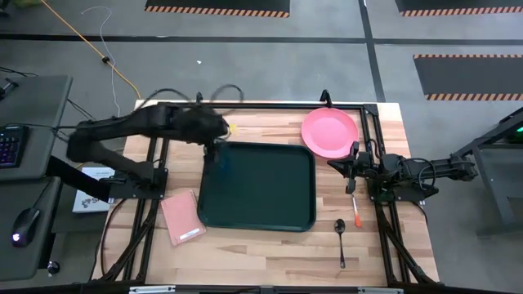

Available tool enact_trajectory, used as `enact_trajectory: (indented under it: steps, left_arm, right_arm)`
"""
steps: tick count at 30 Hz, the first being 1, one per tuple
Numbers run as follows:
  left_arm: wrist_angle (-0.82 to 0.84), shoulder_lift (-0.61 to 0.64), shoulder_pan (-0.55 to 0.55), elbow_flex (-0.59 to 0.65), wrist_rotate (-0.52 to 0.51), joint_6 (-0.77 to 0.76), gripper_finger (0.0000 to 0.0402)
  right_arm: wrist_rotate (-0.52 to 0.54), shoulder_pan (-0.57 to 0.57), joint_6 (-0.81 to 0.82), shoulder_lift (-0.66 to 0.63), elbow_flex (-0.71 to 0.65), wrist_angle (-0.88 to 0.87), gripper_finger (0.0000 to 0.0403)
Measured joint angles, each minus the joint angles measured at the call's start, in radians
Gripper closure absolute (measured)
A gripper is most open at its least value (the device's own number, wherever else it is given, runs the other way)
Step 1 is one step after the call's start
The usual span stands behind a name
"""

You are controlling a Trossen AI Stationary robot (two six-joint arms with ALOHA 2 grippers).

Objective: Pick and place plate/cup/fork/spoon on tray
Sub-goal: Put the pink plate on the black tray to the right side of the blue cup

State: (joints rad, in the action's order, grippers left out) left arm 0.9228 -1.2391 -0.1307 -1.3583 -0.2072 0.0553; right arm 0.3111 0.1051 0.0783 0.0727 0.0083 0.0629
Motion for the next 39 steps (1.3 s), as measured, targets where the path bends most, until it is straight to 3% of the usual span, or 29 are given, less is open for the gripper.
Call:
enact_trajectory:
  steps: [8, 11, 14, 19, 22, 26, 28, 30, 33, 36, 39]
  left_arm:
    - [-0.720, 0.298, 0.000, 0.464, 0.015, 0.044, 0.0188]
    - [-0.918, 0.359, 0.000, 0.587, 0.036, 0.046, 0.0188]
    - [-1.042, 0.405, 0.000, 0.690, 0.063, 0.044, 0.0188]
    - [-1.216, 0.440, 0.000, 0.828, 0.067, 0.012, 0.0188]
    - [-1.307, 0.443, 0.001, 0.885, 0.071, -0.002, 0.0188]
    - [-1.399, 0.443, 0.001, 0.930, 0.103, -0.044, 0.0188]
    - [-1.441, 0.443, 0.001, 0.944, 0.115, -0.062, 0.0188]
    - [-1.459, 0.446, 0.001, 0.946, 0.119, -0.087, 0.0188]
    - [-1.473, 0.459, 0.001, 0.946, 0.120, -0.104, 0.0188]
    - [-1.470, 0.468, 0.001, 0.946, 0.120, -0.104, 0.0188]
    - [-1.469, 0.468, 0.001, 0.946, 0.120, -0.104, 0.0188]
  right_arm:
    - [0.000, 0.000, 0.000, 0.000, 0.000, 0.000, 0.0402]
    - [0.066, -0.003, -0.105, 0.000, 0.000, 0.011, 0.0402]
    - [0.117, -0.003, -0.136, 0.000, 0.001, 0.016, 0.0402]
    - [0.100, -0.003, 0.024, 0.000, 0.002, 0.067, 0.0402]
    - [0.094, -0.006, -0.012, 0.008, 0.001, 0.277, 0.0402]
    - [-0.080, -0.033, -0.132, 0.094, 0.002, 0.594, 0.0402]
    - [-0.053, -0.053, -0.141, 0.164, 0.027, 0.609, 0.0402]
    - [0.065, -0.078, -0.108, 0.240, 0.078, 0.524, 0.0399]
    - [0.220, -0.127, 0.008, 0.356, 0.183, 0.211, 0.0378]
    - [0.241, -0.190, 0.181, 0.472, 0.302, -0.178, 0.0336]
    - [0.175, -0.246, 0.332, 0.586, 0.385, -0.485, 0.0286]
